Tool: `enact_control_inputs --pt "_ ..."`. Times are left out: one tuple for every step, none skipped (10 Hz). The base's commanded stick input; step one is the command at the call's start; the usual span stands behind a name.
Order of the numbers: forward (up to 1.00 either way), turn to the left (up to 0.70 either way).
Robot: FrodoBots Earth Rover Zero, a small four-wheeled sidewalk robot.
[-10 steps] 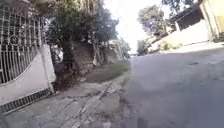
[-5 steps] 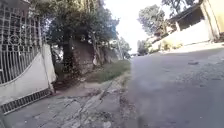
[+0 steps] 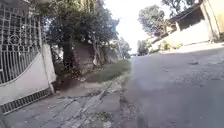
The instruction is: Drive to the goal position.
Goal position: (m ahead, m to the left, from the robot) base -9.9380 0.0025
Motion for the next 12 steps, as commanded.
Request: enact_control_inputs --pt "1.0 0.0" --pt "1.0 0.0" --pt "1.0 0.0" --pt "1.0 0.0" --pt "1.0 0.0" --pt "1.0 0.0" --pt "1.0 0.0" --pt "1.0 0.0" --pt "1.0 0.0" --pt "1.0 0.0" --pt "1.0 0.0" --pt "1.0 -0.25"
